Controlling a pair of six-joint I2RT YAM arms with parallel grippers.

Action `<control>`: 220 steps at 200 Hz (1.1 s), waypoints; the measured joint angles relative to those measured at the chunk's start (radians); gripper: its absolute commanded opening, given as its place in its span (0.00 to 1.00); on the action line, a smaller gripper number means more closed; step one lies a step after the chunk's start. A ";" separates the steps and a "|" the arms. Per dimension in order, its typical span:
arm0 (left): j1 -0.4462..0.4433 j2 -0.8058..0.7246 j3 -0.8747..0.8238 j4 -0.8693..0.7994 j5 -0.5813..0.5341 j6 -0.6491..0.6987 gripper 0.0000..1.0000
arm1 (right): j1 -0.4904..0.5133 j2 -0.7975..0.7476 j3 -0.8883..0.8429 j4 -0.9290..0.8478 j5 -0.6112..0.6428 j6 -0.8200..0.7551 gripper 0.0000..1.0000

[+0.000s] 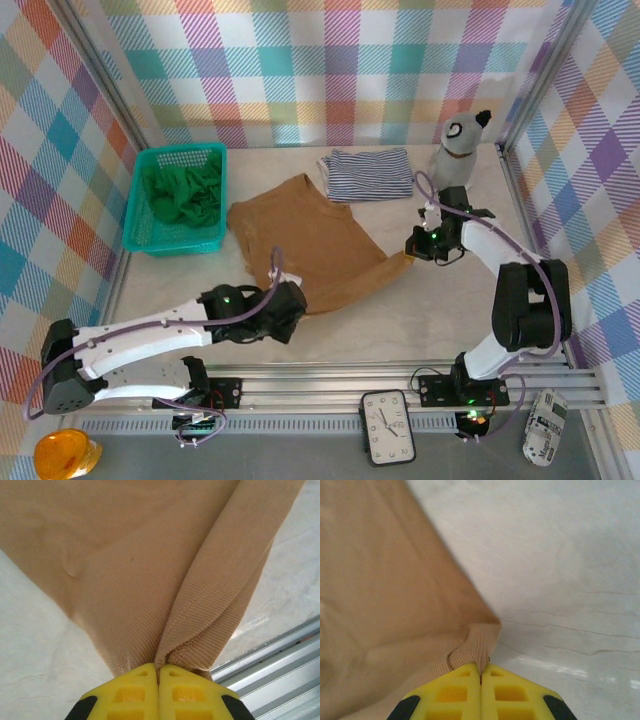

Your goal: Fold and stack the tank tops

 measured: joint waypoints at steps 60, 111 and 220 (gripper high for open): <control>-0.146 0.291 0.015 0.208 0.053 -0.115 0.00 | -0.034 0.010 -0.001 0.005 0.087 -0.035 0.00; -0.194 0.513 0.204 0.269 0.150 -0.079 0.00 | -0.056 0.063 0.100 -0.015 0.152 -0.068 0.01; -0.206 0.663 0.428 0.216 0.311 0.066 0.48 | -0.075 0.175 0.248 -0.077 0.311 -0.121 0.52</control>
